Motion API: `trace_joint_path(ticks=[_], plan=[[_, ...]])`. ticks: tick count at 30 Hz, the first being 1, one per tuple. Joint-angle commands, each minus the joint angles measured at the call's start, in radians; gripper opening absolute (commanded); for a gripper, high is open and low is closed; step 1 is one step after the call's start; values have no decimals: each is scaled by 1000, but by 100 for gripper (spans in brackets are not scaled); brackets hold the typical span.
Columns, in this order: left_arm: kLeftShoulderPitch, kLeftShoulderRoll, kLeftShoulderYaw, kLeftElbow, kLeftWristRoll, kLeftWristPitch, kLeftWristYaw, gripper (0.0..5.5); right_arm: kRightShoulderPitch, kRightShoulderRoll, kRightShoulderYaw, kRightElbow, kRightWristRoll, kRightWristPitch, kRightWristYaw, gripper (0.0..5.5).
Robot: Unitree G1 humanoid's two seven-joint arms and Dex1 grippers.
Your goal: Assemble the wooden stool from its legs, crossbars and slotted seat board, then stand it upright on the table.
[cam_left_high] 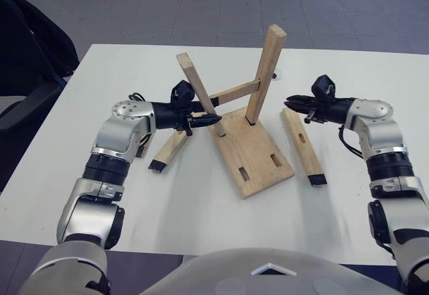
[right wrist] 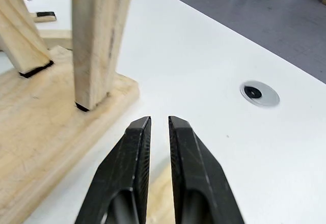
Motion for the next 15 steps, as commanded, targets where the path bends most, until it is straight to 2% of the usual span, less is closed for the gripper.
trace_joint_path(ticks=[1,5,6,13,15], plan=[[82,-17,-75,50,102,61,39,205,-35,12,-63,11,26,-10,-80,61],[92,-31,-69,32,91,62,54,205,22,75,-82,-173,70,62,-162,61],[93,-33,-67,30,92,58,58,242,37,82,-78,-217,79,84,-169,61],[87,-72,13,-10,45,94,71,349,96,69,-56,-324,82,156,-175,61],[110,-64,37,-47,22,136,62,349,143,40,-11,-361,65,169,-125,61]])
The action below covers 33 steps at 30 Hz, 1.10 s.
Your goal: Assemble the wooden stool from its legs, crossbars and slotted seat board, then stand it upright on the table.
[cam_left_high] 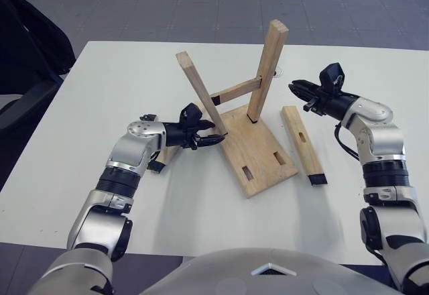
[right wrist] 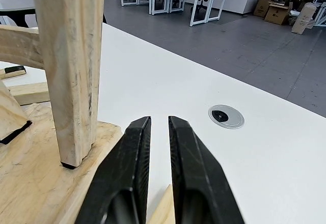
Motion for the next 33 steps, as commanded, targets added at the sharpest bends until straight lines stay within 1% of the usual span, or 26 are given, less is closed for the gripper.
trace_joint_path(ticks=[1,3,5,7,9,11,12,15,20,24,28,31,33], plan=[[46,13,59,-76,-43,83,3,349,92,-62,82,-72,-34,32,70,61],[90,19,123,-146,-81,111,30,349,128,-90,135,-85,-88,-1,77,61],[137,21,189,-231,-115,126,64,349,146,-101,162,-75,-125,-34,71,61],[194,39,213,-321,-105,133,102,349,161,-105,182,-76,-149,-60,69,61],[246,64,181,-388,-46,135,148,349,177,-116,206,-77,-178,-93,71,61],[283,84,102,-420,52,119,196,349,191,-128,228,-78,-204,-124,75,61],[292,76,67,-423,91,116,224,349,196,-133,239,-76,-219,-140,76,61],[279,8,10,-391,158,106,304,349,205,-145,266,-69,-246,-177,91,61],[218,-65,12,-305,194,87,378,349,255,-170,288,-127,-232,-182,154,61],[165,-78,28,-221,211,61,390,349,300,-169,291,-205,-192,-141,192,61],[111,-100,35,-146,220,28,395,349,329,-149,299,-286,-156,-84,192,61],[106,-105,46,-135,222,17,396,349,327,-144,299,-291,-165,-71,172,61],[119,-90,93,-176,206,26,409,349,315,-149,284,-276,-170,-69,151,61]])
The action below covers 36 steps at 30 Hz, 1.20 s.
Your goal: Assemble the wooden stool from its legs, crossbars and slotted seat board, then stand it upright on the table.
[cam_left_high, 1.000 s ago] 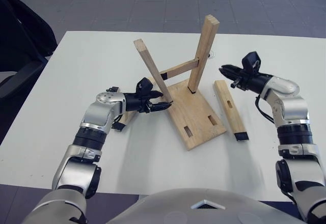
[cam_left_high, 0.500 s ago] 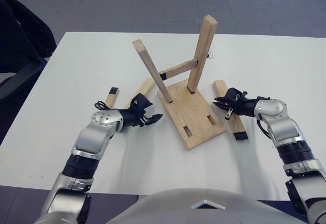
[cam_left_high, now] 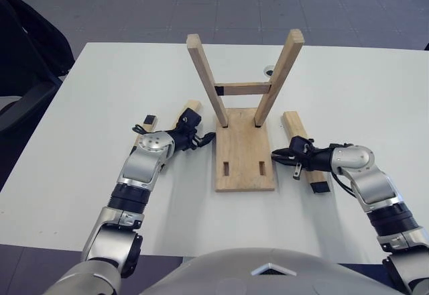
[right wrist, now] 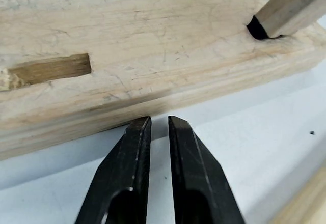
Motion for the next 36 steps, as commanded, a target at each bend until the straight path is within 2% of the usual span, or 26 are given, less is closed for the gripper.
trace_joint_path(ticks=[1,6,8,11,14,16,22,26,33,36], plan=[[1,19,100,-76,-35,16,23,349,-26,3,-26,6,-12,16,-49,61],[-74,11,404,-272,-218,134,132,349,-28,47,-87,-38,-16,106,-201,61],[-169,13,475,-296,-270,174,186,310,-23,66,-94,-52,-17,136,-244,61],[-419,9,524,-276,-335,246,272,270,-15,78,-64,-60,-29,145,-259,61],[-601,-46,521,-238,-407,324,327,216,-9,84,-42,-67,-34,154,-260,61],[-667,-91,501,-205,-447,375,347,216,-6,84,-30,-71,-37,160,-254,61],[-649,-175,451,-120,-461,458,390,216,-1,82,-10,-81,-46,163,-254,61],[-651,-189,435,-110,-457,469,392,216,-10,83,-4,-74,-53,161,-259,61],[-821,-160,487,-60,-468,360,375,216,-21,86,2,-65,-62,156,-258,61],[-768,-153,466,-58,-461,372,366,216,-13,84,3,-72,-64,156,-257,61]])
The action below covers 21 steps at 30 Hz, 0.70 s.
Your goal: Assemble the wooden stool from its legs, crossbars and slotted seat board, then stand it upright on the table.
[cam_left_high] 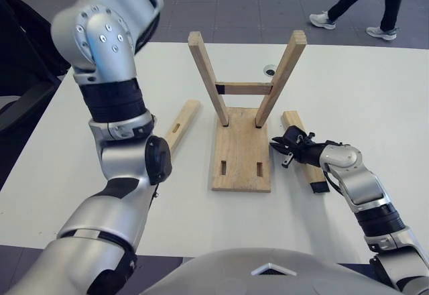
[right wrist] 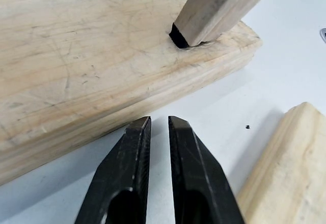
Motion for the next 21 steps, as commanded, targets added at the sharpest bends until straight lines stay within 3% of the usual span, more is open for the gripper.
trace_joint_path(ticks=[1,8,15,21], plan=[[85,6,-25,17,11,27,-8,216,-5,-2,8,-9,-7,2,1,61],[372,-43,-169,78,64,84,-31,216,-1,-2,12,-11,-7,1,-1,61],[218,35,-152,38,106,-50,-65,216,-1,-5,7,-2,-8,-1,-3,61],[162,46,-31,-161,44,-156,-36,216,-8,-17,-17,0,-1,-3,-5,61]])
